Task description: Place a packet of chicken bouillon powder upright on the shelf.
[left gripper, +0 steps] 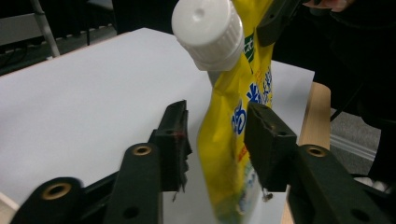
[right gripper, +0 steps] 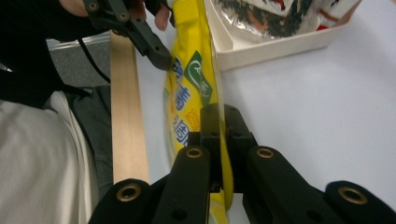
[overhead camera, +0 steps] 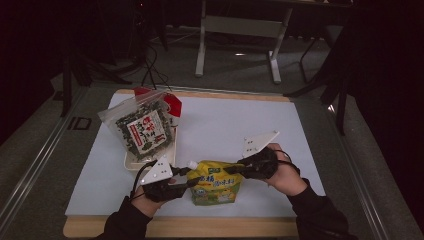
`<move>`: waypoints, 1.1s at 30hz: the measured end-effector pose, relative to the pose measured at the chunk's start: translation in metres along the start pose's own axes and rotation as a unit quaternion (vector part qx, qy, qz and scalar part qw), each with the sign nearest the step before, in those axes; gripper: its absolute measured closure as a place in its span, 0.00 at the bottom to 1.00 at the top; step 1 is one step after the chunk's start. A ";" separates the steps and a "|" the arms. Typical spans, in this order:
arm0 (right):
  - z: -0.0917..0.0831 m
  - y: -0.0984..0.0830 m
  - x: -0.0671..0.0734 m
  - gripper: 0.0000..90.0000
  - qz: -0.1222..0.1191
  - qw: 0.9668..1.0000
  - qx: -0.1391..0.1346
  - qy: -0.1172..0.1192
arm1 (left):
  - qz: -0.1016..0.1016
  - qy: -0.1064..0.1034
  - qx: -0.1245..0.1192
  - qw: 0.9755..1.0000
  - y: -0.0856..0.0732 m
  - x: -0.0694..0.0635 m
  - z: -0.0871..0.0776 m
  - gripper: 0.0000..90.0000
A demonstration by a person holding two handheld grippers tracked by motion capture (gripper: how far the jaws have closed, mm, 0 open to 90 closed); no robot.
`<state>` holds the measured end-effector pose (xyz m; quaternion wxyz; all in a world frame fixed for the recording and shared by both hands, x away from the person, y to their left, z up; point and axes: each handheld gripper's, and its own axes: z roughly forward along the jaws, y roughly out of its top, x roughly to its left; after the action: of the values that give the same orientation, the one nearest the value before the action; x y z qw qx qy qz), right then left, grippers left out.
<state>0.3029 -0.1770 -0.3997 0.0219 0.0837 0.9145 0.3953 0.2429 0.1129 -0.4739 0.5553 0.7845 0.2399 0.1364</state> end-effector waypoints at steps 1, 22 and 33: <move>-0.001 0.001 0.001 1.00 -0.001 1.000 -0.002 0.001 | -0.006 0.004 -0.003 1.000 0.000 0.000 -0.001 0.56; -0.017 0.050 -0.025 1.00 0.014 0.995 -0.076 -0.055 | -0.011 0.045 0.022 0.999 -0.034 -0.014 0.006 0.04; 0.000 0.090 -0.033 1.00 0.000 0.994 -0.099 -0.039 | -0.008 0.009 0.048 0.999 -0.048 -0.025 0.024 0.04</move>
<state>0.3477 -0.1221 -0.3353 0.0660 0.0965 0.8692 0.4804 0.2223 0.0930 -0.5263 0.5157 0.8072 0.2573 0.1279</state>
